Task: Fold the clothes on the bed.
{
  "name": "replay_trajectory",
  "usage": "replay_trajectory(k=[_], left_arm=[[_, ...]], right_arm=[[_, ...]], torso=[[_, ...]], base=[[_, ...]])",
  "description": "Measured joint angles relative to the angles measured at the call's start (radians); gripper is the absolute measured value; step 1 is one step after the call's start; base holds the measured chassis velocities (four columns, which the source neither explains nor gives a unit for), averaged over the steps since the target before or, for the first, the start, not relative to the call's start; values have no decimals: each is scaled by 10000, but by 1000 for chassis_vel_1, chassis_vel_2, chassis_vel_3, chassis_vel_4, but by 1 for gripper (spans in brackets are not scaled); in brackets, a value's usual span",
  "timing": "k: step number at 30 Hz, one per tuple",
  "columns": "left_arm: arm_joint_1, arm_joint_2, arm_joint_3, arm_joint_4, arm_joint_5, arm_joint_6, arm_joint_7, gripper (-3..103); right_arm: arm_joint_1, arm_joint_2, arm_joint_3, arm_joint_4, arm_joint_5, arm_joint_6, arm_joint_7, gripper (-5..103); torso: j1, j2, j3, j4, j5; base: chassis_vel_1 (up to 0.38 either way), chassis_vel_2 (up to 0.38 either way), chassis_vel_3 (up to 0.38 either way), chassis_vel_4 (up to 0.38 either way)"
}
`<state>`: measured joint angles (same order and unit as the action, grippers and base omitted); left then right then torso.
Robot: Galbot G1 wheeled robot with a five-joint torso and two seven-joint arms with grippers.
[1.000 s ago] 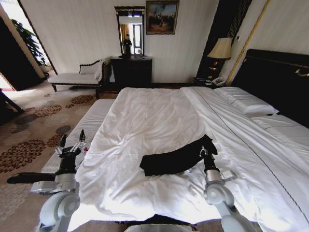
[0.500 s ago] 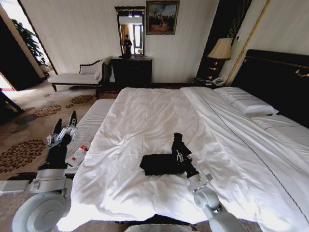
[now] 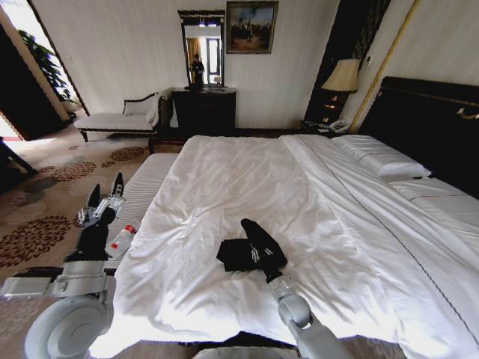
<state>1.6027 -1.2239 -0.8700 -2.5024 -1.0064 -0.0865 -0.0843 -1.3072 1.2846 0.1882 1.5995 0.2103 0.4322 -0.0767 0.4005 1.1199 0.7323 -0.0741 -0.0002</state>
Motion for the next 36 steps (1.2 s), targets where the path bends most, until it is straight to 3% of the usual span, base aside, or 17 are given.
replay_trajectory(k=[11,16,18,20,21,27,28,29,32,34,36], left_arm=[[-212,17,178,12,8,4,-12,100],[-300,123,179,17,-30,21,-23,100],[-325,160,161,18,-49,25,-30,100],[-332,162,157,19,-51,25,-31,100],[-342,160,152,20,-55,26,-44,100],[-339,97,163,22,-56,26,-56,100],[-330,96,147,22,-60,26,-58,100],[-330,96,147,22,-60,26,-58,100],[-309,122,65,22,-99,25,-63,100],[-313,130,35,23,-107,23,-77,100],[-313,129,37,22,-104,22,-79,100]], right_arm=[[263,443,-389,-978,-590,208,129,2],[292,529,-650,-1080,-693,274,184,18],[208,509,-843,-843,-699,280,172,28],[176,497,-910,-754,-699,281,160,28],[108,458,-1074,-519,-696,283,124,39],[97,421,-1430,-336,-804,345,109,56],[83,405,-1437,-300,-805,412,76,66],[83,405,-1437,-300,-805,412,76,66],[-46,225,-1538,187,-170,576,-331,78],[9,-22,-1487,632,1191,614,-884,88],[93,-77,-1401,691,1577,562,-962,93]], torso=[[0,0,0,-2,0],[0,0,0,-2,1],[0,0,0,-2,0],[0,1,0,-2,1],[0,0,0,-2,1],[0,0,0,-1,0],[0,0,0,-1,1],[0,0,0,-1,1],[1,0,0,-2,1],[-1,1,0,-3,1],[-1,1,0,-3,2]], base=[[0,0,0,0],[0,0,0,0],[0,0,0,0],[0,0,0,0],[0,0,0,0],[0,0,0,0],[0,0,0,0],[0,0,0,0],[0,0,0,0],[0,0,0,0],[0,0,0,0]])
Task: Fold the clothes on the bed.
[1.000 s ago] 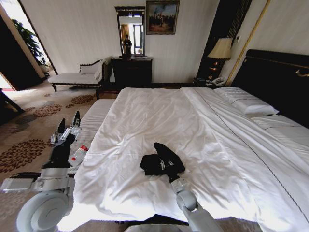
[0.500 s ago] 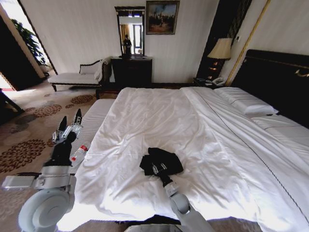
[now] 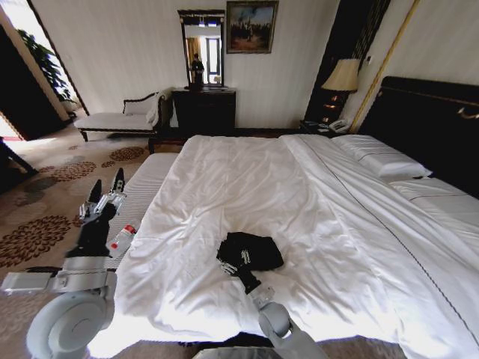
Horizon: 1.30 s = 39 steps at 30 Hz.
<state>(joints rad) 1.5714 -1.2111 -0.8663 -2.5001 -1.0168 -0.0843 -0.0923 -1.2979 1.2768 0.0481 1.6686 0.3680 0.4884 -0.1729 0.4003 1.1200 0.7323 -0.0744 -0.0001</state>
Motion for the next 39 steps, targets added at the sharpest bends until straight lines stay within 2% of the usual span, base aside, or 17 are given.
replay_trajectory(k=[2,3,4,8,9,12,13,14,17,24,29,30,33,34,37,38,39], left_arm=[[4,-10,20,0,16,0,-3,100],[18,-23,31,0,31,0,-6,100],[18,-23,31,0,31,0,-6,100],[92,-53,38,0,94,-1,-10,100],[92,-53,38,0,94,-1,-10,100],[159,-55,-32,1,109,-2,-15,100],[159,-55,-32,1,109,-2,-15,100],[205,-52,-86,1,109,-2,-18,100],[340,-44,-260,1,104,-15,-30,100],[449,-45,-380,1,96,-30,-78,100],[470,-84,-302,1,168,-31,-89,100],[472,-97,-257,1,216,-30,-90,100],[494,-131,-170,1,306,-31,-89,100],[494,-131,-170,1,306,-31,-89,100],[529,-133,-150,1,426,-45,-92,100],[528,-127,-149,1,550,-58,-141,100],[523,-121,-149,2,703,-59,-221,100]], right_arm=[[371,-174,320,62,1123,-366,-58,97],[762,-311,506,48,1958,-803,21,99],[762,-311,506,48,1958,-803,21,99],[2065,-749,516,-433,4570,-2118,958,100],[2065,-749,516,-433,4570,-2118,958,100],[2636,-832,134,-702,5820,-3146,1415,100],[2636,-832,134,-702,5820,-3146,1415,100],[2785,-817,-94,-737,6239,-3657,1615,100],[2983,-539,-615,-878,6803,-4582,1987,100],[2991,-82,-1308,-1262,6633,-4820,1981,100],[2784,75,-1850,-1153,6131,-4503,1525,100],[2722,69,-1940,-1029,6016,-4335,1295,100],[2422,-168,-1733,-446,5794,-3249,-755,100],[2422,-168,-1733,-446,5794,-3249,-755,100],[2079,-639,-875,358,5745,-2551,-2285,100],[1955,-934,-433,609,5658,-2355,-2561,100],[1830,-1220,-15,807,5507,-2264,-2521,100]], torso=[[0,0,0,0,-1],[1,0,0,-1,0],[1,0,0,-1,0],[3,-1,1,2,0],[3,-1,1,2,0],[2,-1,1,1,0],[2,-1,1,1,0],[1,-1,1,2,-2],[2,-1,1,1,-1],[2,-1,1,0,-3],[2,-1,0,1,-1],[2,-1,0,1,-1],[1,-1,1,3,0],[1,-1,1,3,0],[1,-1,0,3,4],[0,0,0,1,0],[0,0,-1,0,-1]], base=[[0,0,0,0],[0,0,0,0],[0,0,0,0],[0,0,0,0],[0,0,0,0],[0,0,0,0],[0,0,0,0],[0,0,0,0],[0,0,0,0],[0,0,0,0],[0,0,0,0],[0,0,0,0],[0,0,0,0],[0,0,0,0],[0,0,0,0],[0,0,0,0],[0,0,0,0]])
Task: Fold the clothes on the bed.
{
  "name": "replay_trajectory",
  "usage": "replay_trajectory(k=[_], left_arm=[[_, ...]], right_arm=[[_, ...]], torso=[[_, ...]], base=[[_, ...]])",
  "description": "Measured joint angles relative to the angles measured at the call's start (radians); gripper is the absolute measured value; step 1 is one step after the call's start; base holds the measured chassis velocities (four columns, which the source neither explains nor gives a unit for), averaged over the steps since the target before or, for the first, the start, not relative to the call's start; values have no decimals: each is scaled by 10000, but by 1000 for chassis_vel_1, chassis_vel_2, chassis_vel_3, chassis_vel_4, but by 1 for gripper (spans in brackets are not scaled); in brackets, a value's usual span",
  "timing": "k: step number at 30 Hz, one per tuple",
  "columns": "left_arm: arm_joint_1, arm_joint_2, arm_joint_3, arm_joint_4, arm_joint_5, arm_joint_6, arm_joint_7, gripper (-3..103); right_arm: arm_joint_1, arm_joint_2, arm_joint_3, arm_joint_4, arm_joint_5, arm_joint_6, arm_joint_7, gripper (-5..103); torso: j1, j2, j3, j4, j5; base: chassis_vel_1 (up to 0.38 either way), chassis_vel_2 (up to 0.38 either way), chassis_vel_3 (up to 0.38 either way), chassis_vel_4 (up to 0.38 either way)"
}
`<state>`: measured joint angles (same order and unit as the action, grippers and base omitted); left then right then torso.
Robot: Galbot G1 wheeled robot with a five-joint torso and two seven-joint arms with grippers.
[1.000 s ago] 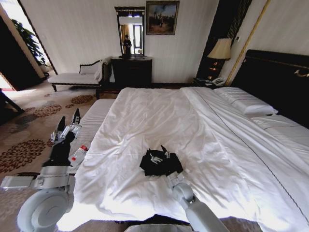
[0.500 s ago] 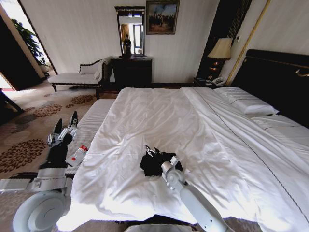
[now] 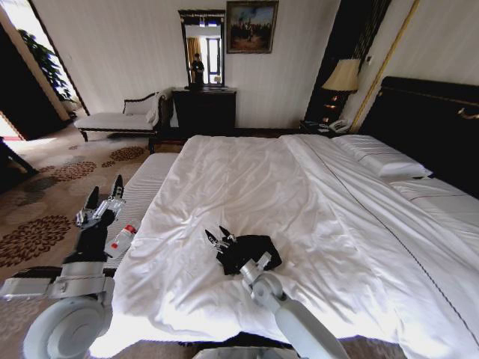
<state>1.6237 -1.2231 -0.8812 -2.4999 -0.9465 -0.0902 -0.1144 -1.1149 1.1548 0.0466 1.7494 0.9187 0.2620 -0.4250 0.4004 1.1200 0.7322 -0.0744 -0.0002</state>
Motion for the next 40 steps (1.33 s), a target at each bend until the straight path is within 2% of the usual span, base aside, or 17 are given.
replay_trajectory(k=[1,2,5,6,8,9,11,13,16,17,20,21,24,26,31,40], left_arm=[[0,0,0,0,0,0,0,100],[-4,4,5,-1,175,-1,-27,100],[199,4,108,345,1312,38,-46,100],[199,4,108,345,1312,38,-46,100],[454,-5,159,470,1852,137,65,100],[850,-31,229,565,2463,232,319,100],[1068,-60,273,615,2772,233,477,100],[1555,-137,404,723,3434,109,807,100],[2417,-398,1089,895,4678,-546,1308,100],[2417,-398,1089,895,4678,-546,1308,100],[2989,-843,2288,691,5745,-987,1343,100],[2989,-843,2288,691,5745,-987,1343,100],[3305,-1170,2872,511,6616,-1336,1353,100],[3516,-1212,2952,418,6868,-1565,1357,100],[3759,-1198,2733,304,6824,-1948,1391,100],[3756,-1181,2674,294,6738,-1974,1395,100]], right_arm=[[0,0,0,0,0,0,0,100],[-158,-240,444,178,-255,0,373,100],[-1316,-761,2585,968,-2112,-320,2464,100],[-1316,-761,2585,968,-2112,-320,2464,100],[-2129,-716,3594,1484,-2686,-287,2970,100],[-2912,-406,4329,2047,-2919,175,3259,100],[-3302,-169,4676,2372,-3006,268,3349,100],[-4154,408,5397,3100,-3261,319,3452,100],[-5703,1380,6460,4353,-4359,335,3672,100],[-5703,1380,6460,4353,-4359,335,3672,100],[-6965,1994,6918,5431,-5970,303,4252,100],[-6965,1994,6918,5431,-5970,303,4252,100],[-7690,2304,6996,6303,-6912,150,4798,100],[-7989,2364,7123,6748,-7244,51,4904,100],[-8123,2328,7263,7122,-7341,-84,4895,100],[-8079,2301,7247,7111,-7302,-107,4845,100]], torso=[[0,0,0,0,0],[0,0,0,1,4],[1,-1,1,0,3],[1,-1,1,0,3],[2,-1,1,-5,0],[1,-1,0,-7,3],[0,0,0,-2,7],[-2,2,-1,3,1],[-3,2,-1,0,-1],[-3,2,-1,0,-1],[-2,2,-1,-2,1],[-2,2,-1,-2,1],[-2,2,-1,3,1],[-2,2,-1,0,-1],[-1,2,0,2,1],[2,0,2,1,1]], base=[[0,0,0,0],[0,0,0,0],[0,0,0,0],[0,0,0,0],[0,0,0,0],[0,0,0,0],[0,0,0,0],[0,0,0,0],[0,0,0,0],[0,0,0,0],[0,0,0,0],[0,0,0,0],[0,0,0,0],[0,0,0,0],[0,0,0,0],[0,0,0,0]])
